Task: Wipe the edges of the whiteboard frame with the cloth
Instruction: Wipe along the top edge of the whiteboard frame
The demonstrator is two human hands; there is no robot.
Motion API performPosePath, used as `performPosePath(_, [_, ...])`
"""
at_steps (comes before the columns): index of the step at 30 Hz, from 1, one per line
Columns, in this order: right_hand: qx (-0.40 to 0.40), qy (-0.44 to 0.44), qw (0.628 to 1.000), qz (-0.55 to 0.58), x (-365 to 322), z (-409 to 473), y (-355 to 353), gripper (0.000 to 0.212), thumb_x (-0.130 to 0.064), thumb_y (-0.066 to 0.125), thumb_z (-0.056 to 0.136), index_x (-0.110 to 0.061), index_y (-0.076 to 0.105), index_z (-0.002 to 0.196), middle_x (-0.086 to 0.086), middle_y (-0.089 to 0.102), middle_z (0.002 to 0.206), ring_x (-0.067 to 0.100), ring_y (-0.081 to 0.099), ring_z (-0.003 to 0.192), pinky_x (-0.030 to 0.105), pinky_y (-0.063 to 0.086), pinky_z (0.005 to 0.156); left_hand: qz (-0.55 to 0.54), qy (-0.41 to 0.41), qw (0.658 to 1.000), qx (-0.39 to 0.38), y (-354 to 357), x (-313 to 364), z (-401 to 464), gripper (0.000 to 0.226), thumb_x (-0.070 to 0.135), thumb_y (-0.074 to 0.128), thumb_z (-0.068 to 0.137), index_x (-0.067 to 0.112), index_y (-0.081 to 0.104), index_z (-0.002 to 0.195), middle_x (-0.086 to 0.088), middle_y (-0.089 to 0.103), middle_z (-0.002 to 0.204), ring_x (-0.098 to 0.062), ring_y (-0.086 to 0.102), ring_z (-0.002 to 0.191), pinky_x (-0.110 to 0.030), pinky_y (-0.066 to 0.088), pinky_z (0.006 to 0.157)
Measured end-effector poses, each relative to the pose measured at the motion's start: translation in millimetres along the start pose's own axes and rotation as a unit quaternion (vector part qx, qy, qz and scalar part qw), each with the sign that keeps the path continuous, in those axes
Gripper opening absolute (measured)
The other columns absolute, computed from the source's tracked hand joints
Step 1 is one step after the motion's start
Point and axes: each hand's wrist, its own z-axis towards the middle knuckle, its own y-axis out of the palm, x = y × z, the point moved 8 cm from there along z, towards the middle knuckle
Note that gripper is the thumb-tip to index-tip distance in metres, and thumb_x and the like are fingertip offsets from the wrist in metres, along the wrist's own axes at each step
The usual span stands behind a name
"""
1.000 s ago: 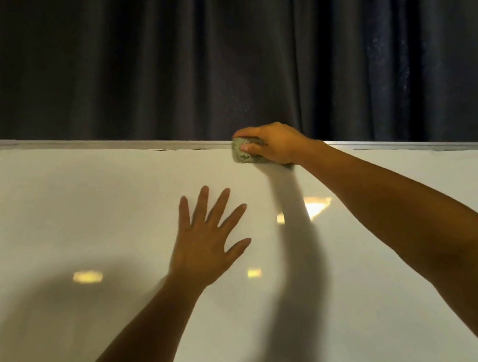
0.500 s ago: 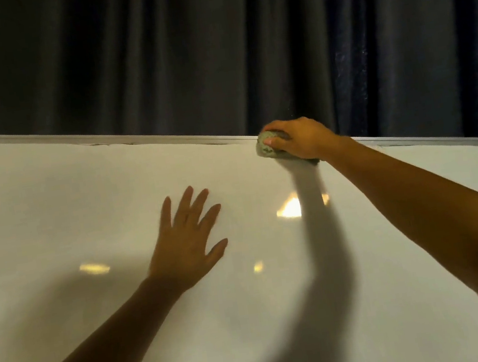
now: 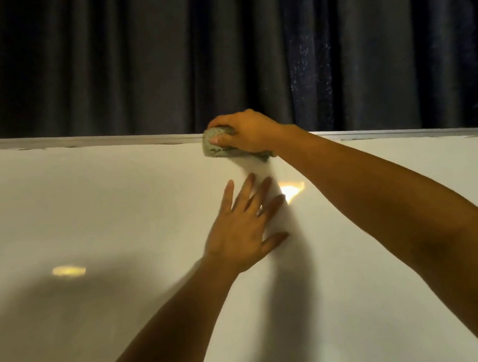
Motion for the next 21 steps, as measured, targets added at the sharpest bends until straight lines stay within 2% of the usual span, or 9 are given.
performPosePath(3, [0.002,0.010,1.000,0.018,33,-17,-2,0.044,-0.051,0.053,0.096,-0.037,0.051,0.137,0.004,0.063,0.129,0.022,0.059,0.109,0.038,0.051,0.095,-0.017,0.001,1.000,0.013,5,14,11,0.081,0.079,0.022,0.100,0.031,0.024,0.165,-0.006,0.017,0.175,-0.036,0.011,0.162,-0.061,-0.003,0.129])
performPosePath(6, [0.002,0.035,0.999,0.035,76,-36,-3,0.045,-0.052,0.054,0.095,-0.037,0.052,0.137,0.004,0.062,0.129,0.018,0.057,0.105,0.032,0.047,0.092,-0.004,-0.004,1.000,0.015,11,10,10,0.081,0.081,0.024,0.099,0.035,0.024,0.165,-0.004,0.016,0.175,-0.034,0.008,0.162,-0.063,0.004,0.129])
performPosePath(12, [0.024,0.055,0.996,0.059,154,-74,-12,0.045,-0.051,0.057,0.094,-0.035,0.054,0.136,0.004,0.062,0.129,0.017,0.055,0.104,0.027,0.043,0.087,0.016,0.006,1.000,-0.010,15,12,25,0.081,0.081,0.021,0.098,0.034,0.028,0.164,-0.005,0.012,0.176,-0.034,0.006,0.163,-0.070,0.009,0.125])
performPosePath(17, [0.025,0.075,0.995,0.059,231,-116,-24,0.047,-0.052,0.055,0.095,-0.036,0.052,0.139,0.005,0.061,0.132,0.021,0.057,0.110,0.030,0.045,0.091,0.038,-0.024,0.999,-0.030,29,72,77,0.089,0.081,0.014,0.098,0.023,0.029,0.164,-0.007,0.012,0.175,-0.033,0.007,0.162,-0.068,0.010,0.126])
performPosePath(21, [0.018,0.066,0.996,0.052,285,-146,-36,0.045,-0.050,0.054,0.096,-0.037,0.051,0.139,0.005,0.059,0.134,0.020,0.055,0.109,0.027,0.043,0.089,-0.004,0.058,0.998,-0.007,38,152,138,0.072,0.073,0.025,0.102,0.032,0.038,0.160,-0.005,0.021,0.174,-0.031,0.016,0.161,-0.059,0.008,0.130])
